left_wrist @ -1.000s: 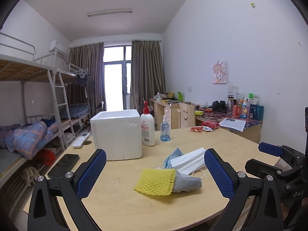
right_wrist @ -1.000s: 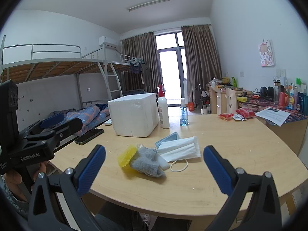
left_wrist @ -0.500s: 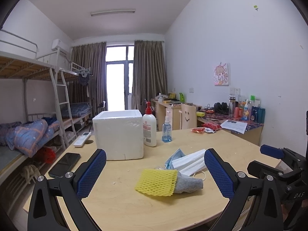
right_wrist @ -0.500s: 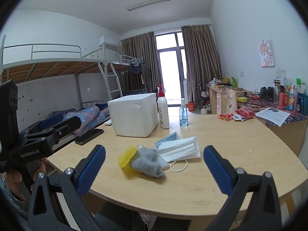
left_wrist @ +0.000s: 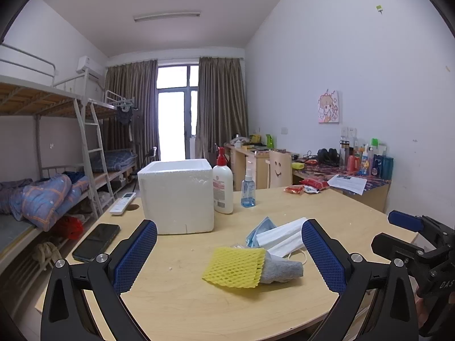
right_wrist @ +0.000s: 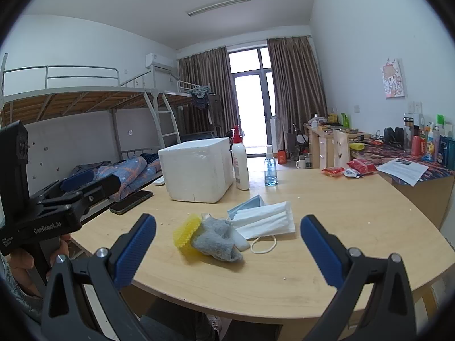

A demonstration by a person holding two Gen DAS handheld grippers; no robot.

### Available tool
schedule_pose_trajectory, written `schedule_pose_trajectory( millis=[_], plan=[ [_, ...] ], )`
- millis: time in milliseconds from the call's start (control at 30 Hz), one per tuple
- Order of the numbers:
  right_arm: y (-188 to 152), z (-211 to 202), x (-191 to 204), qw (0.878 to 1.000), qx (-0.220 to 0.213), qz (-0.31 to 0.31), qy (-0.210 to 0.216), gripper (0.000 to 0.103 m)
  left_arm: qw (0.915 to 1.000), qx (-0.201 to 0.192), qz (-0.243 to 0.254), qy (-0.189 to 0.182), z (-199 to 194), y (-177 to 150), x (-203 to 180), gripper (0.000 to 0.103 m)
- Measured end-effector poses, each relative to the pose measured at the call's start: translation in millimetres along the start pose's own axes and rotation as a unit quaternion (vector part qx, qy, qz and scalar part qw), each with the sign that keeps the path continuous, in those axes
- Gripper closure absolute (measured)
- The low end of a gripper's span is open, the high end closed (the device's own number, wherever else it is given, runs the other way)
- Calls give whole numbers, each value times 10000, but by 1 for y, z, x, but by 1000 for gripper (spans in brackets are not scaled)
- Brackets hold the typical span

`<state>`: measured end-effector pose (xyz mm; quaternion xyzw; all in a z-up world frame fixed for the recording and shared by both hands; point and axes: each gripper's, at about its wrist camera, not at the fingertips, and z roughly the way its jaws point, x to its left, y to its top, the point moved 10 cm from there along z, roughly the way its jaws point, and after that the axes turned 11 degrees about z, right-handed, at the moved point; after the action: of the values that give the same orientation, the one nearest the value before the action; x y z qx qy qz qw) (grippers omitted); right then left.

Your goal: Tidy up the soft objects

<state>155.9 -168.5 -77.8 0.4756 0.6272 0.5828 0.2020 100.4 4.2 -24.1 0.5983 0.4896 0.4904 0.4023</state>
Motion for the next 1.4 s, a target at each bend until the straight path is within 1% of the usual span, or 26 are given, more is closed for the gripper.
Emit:
schedule_pose_trajectory(
  millis=[133,400,700,867,1000,1100,1400],
  plan=[
    [0,0,0,10000,10,-8,-18,0,10000,28,-62,-32,2,-2,3,1],
    [0,0,-1,10000,2,-9,-19,0,9999,112,-34,-13,6,-5,4,1],
    [-1,13,-6,9999,111,24,-21,0,9995,288,-34,-90,16,-14,7,1],
    [-5,24,-10,9997,242,40,-31,0,9988,461,2,-191,27,-23,5,1],
    [-8,31,-13,9994,338,66,-34,0,9973,652,59,-346,37,-34,-2,1],
    [-13,37,-17,9991,423,86,-42,0,9956,827,131,-428,47,-43,-7,1],
    [-27,56,-24,9974,695,167,-57,0,9891,1318,134,-636,73,-72,-13,1]
  ],
)
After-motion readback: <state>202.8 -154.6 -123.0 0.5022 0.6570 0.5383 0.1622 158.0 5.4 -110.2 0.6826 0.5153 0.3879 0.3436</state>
